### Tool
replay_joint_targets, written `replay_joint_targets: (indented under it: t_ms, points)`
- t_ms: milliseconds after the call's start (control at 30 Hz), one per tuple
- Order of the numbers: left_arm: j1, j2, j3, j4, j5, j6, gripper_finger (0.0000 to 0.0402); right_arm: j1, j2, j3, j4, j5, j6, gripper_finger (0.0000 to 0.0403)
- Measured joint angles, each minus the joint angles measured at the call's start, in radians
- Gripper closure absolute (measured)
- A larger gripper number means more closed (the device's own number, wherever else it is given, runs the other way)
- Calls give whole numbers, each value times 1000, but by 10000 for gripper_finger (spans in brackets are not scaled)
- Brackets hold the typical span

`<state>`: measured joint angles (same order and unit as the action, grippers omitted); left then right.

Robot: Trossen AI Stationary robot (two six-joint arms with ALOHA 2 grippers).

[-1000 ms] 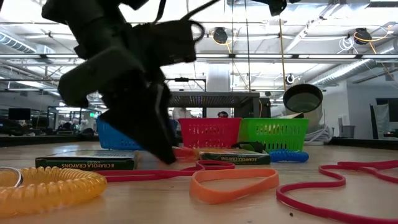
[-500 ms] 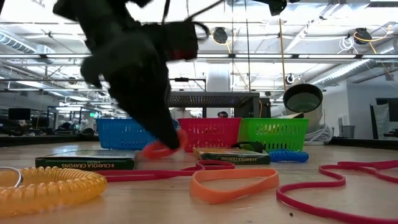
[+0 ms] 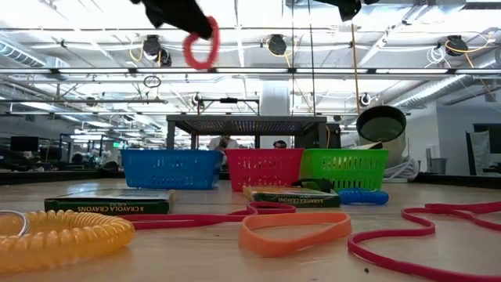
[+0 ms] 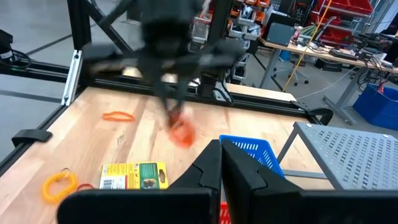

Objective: Pick & Place Office Desk Supplies
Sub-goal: Put the orange spring keychain into the blue bin

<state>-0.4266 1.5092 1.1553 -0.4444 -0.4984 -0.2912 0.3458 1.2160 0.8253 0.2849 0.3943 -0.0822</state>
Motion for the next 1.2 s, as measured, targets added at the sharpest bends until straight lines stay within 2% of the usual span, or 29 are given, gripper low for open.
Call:
replay_joint_targets:
  t_ms: [233,600,767,933,1200]
  points:
    - [19,-116,0,-170,-133,-19,386,0,0,0,2,1,16,403]
    - [114,-128,0,-324,-136,-26,385,0,0,0,1,1,18,403]
    - [164,-128,0,-323,-141,-13,390,0,0,0,1,1,18,403]
    - [199,-128,0,-324,-136,-18,375,0,0,0,1,1,18,403]
    - [200,-128,0,-352,-130,-37,368,0,0,0,1,1,18,403]
